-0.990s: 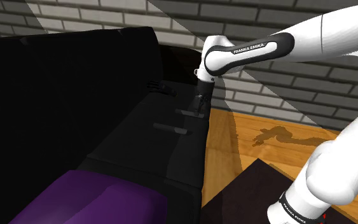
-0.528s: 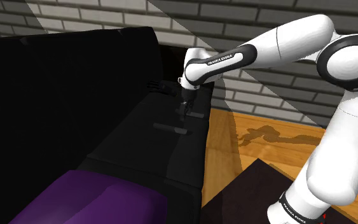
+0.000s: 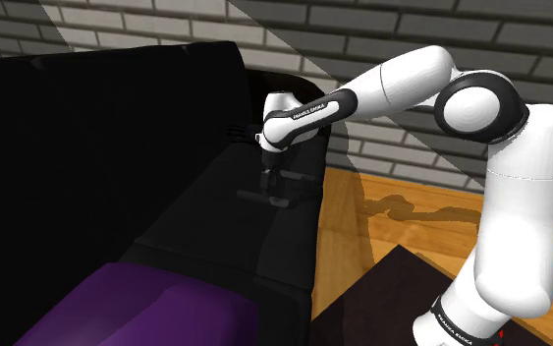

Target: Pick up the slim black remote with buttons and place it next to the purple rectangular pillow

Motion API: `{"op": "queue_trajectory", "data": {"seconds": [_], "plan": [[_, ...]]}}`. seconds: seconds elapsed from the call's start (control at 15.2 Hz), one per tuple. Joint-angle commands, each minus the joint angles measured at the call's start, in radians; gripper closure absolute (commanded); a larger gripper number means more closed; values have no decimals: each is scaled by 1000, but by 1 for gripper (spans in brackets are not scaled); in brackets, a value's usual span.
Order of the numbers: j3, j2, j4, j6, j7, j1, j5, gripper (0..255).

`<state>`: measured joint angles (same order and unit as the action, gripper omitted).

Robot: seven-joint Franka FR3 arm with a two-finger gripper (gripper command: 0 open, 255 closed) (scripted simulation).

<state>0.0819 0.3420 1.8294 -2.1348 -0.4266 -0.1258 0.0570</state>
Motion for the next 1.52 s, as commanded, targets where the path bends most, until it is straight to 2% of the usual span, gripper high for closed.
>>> {"op": "queue_trajectory", "data": {"seconds": [0.0, 0.26, 0.73, 0.79, 1.45], "plan": [[1, 15, 8, -24, 0, -2, -1, 0], [1, 38, 26, -65, 0, -4, -1, 0], [1, 38, 26, -65, 0, -4, -1, 0], [1, 38, 26, -65, 0, -4, -1, 255], [1, 31, 22, -54, 1, -4, -1, 255]]}}
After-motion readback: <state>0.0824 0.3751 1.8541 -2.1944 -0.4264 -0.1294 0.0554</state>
